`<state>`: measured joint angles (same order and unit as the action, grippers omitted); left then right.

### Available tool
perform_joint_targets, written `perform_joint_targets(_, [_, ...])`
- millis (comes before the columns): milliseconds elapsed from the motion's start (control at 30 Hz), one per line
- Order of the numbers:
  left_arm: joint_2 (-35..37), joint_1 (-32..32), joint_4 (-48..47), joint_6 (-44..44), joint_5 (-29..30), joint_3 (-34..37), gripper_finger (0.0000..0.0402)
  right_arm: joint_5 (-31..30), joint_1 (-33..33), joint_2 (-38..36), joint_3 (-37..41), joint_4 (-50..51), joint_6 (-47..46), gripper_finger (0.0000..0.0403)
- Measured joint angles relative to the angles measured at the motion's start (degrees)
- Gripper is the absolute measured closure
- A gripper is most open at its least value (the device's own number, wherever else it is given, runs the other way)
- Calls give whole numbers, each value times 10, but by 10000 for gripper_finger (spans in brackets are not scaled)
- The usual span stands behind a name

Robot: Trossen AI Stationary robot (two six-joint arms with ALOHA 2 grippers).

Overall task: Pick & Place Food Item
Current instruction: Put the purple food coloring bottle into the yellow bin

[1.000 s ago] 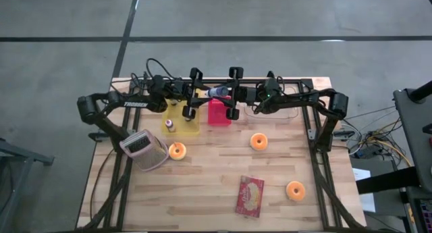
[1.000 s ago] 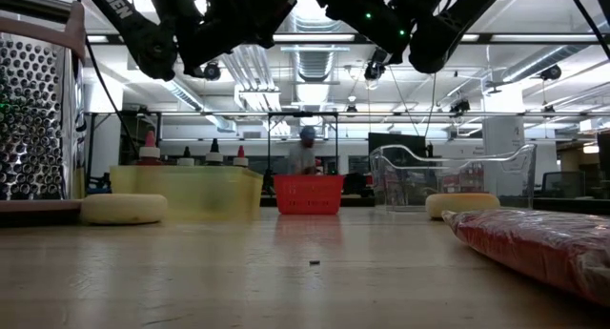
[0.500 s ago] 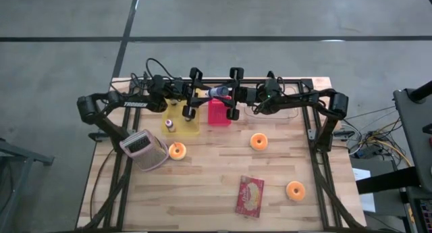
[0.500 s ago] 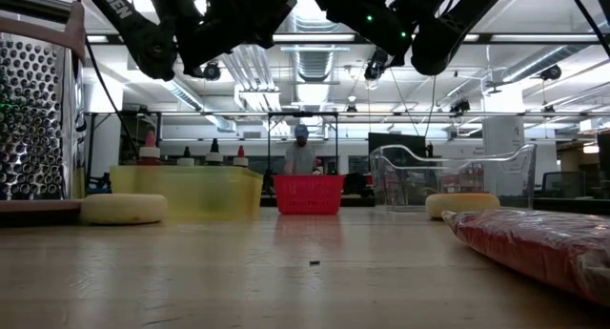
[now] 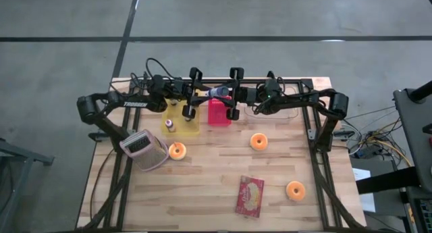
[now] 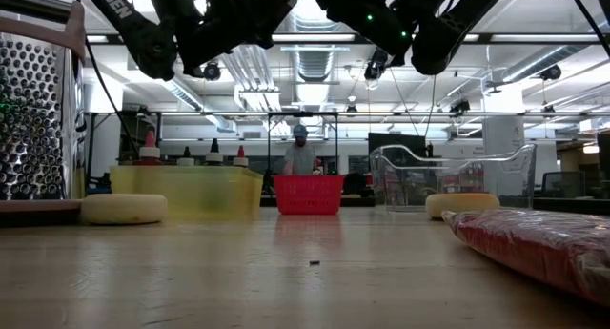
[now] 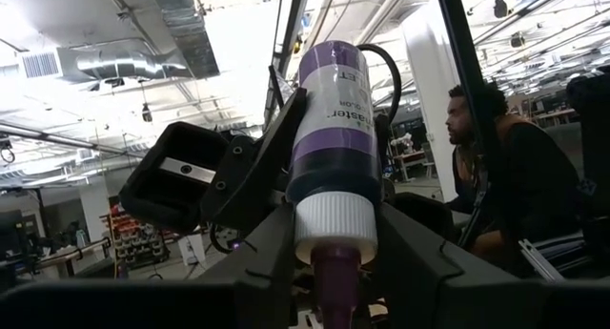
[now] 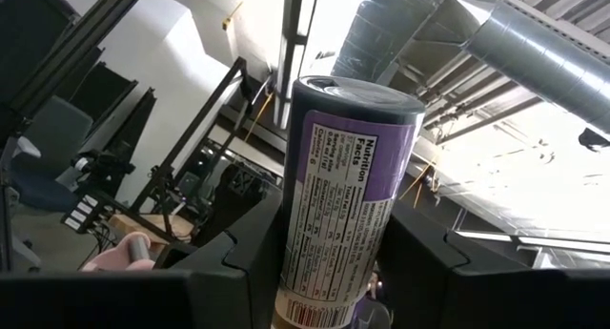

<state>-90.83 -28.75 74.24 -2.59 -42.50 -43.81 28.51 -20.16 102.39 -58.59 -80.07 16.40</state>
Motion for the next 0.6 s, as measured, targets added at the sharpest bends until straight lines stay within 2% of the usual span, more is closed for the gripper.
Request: perform_joint_targets(600, [0, 0, -6, 0, -2, 0, 282, 0, 1, 0, 0, 4, 0, 261])
